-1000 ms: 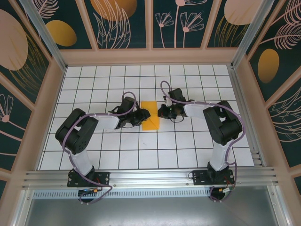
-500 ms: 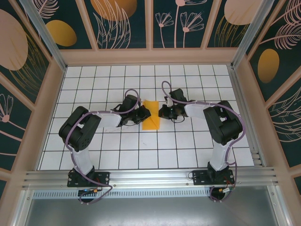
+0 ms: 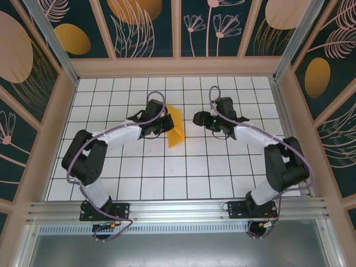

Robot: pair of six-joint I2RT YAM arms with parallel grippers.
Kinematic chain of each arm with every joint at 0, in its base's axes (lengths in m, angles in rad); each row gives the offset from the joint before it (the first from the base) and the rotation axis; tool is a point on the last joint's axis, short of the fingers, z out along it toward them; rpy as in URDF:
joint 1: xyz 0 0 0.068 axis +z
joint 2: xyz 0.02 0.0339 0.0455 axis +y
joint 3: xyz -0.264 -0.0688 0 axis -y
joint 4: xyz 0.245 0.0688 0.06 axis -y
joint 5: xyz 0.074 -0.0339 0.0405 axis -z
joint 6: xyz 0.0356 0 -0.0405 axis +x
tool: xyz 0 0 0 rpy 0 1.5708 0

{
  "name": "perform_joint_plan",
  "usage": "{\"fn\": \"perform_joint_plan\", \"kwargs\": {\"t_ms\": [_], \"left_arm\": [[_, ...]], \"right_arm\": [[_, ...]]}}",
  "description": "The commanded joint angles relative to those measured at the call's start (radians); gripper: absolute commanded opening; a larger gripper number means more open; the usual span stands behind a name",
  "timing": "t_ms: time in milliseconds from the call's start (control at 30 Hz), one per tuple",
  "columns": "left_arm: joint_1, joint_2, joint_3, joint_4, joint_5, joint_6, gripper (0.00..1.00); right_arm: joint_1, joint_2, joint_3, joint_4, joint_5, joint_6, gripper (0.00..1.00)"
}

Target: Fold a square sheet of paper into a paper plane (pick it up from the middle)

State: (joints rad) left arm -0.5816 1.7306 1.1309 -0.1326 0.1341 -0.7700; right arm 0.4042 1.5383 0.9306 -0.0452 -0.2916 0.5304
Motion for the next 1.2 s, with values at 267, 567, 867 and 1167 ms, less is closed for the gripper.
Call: {"fn": "perform_joint_plan", "kwargs": {"t_ms": [267,567,867,1167], "left_arm": [[-0.04,0.018,0.299,-0.56,-0.715,0.323,0.04],[-0.097,0.26,0.401,-0.595,-0.971,0.337,0.04],[-0.158,0.409,0.446,-0.493,-0.919,0.386,0.05],[-0.204,0.481,0.453,-0.444,-0.855,0.348,0.07]], "right_arm": [[-0.139,-0.244,-0.205,0.06,0.174,0.119,0.78],[-0.205,-0.303,-0.253,0.035,0.192,0.166,0.8],[-0.246,-0.314,-0.264,0.019,0.187,0.181,0.8],[-0.261,-0.302,-0.26,0.017,0.18,0.184,0.81]]}}
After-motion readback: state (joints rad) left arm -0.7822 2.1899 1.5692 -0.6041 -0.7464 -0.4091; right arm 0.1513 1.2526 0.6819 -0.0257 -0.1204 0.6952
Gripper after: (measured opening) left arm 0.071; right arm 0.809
